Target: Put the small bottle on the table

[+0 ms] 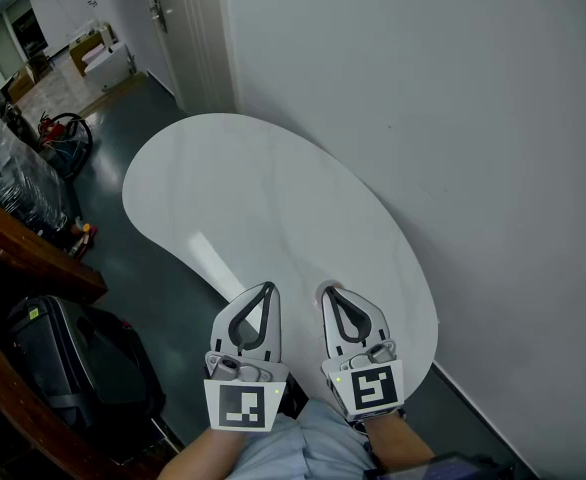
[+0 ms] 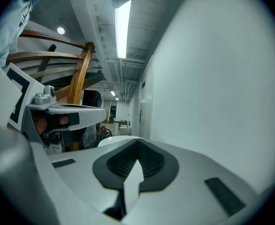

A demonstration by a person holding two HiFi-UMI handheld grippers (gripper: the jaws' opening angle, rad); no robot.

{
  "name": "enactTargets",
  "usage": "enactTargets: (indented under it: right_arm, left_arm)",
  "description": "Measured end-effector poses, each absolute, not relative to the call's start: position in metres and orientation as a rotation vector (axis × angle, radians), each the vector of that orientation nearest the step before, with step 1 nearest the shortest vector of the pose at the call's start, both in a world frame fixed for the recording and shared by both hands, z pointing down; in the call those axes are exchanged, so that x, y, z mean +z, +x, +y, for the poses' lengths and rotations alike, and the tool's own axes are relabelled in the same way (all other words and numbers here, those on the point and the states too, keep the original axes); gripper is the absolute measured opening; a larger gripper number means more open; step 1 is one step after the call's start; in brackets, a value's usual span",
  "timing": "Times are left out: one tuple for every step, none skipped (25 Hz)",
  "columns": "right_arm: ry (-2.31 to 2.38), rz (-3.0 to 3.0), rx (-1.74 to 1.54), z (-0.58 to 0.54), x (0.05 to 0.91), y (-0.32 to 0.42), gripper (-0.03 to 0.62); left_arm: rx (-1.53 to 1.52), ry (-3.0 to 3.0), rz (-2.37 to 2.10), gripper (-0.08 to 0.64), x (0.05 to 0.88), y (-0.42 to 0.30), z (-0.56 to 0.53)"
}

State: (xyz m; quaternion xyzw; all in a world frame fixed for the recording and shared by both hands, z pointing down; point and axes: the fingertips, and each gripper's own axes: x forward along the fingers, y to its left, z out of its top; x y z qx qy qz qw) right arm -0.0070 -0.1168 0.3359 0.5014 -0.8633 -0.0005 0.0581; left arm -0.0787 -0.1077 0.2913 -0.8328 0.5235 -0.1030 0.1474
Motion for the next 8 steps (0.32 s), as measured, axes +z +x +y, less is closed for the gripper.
enactTargets:
  right_arm:
    - [1.519, -2.636, -0.021, -0.1167, 0.3344, -0.0081, 0.0]
    - [1.518, -2.66, -0.046, -0.1168, 0.3324, -0.0095, 0.0]
    - [1.519, -2.682, -0.069, -0.1168, 0.3305, -0.0107, 0.0]
    - [1.519, -2.692, -0.08, -0.1168, 0.3294, -0.0114, 0.0]
    - [1.519, -2.693, -0.081, -0.1167, 0.329, -0.0114, 0.0]
    - [1.519, -2.686, -0.073, -0.1166, 0.3293, -0.0109, 0.0]
    - [1.519, -2.673, -0.058, -0.1165, 0.3301, -0.0099, 0.0]
    - [1.519, -2.655, -0.038, -0.1163, 0.3313, -0.0087, 0.0]
  left_arm:
    - [-0.217, -2.439, 1.59, 0.003, 0.2929, -0.0808, -0.1075]
    - [-0.123, -2.483, 1.685, 0.003, 0.2949, -0.0832, -0.1074]
    - [-0.044, -2.515, 1.762, 0.003, 0.2967, -0.0852, -0.1072]
    - [-0.005, -2.531, 1.803, 0.003, 0.2979, -0.0863, -0.1069]
    - [-0.011, -2.531, 1.804, 0.003, 0.2982, -0.0864, -0.1066]
    - [-0.051, -2.518, 1.77, 0.003, 0.2976, -0.0855, -0.1064]
    - [-0.113, -2.493, 1.713, 0.003, 0.2961, -0.0839, -0.1062]
    - [-0.182, -2.46, 1.644, 0.003, 0.2942, -0.0819, -0.1061]
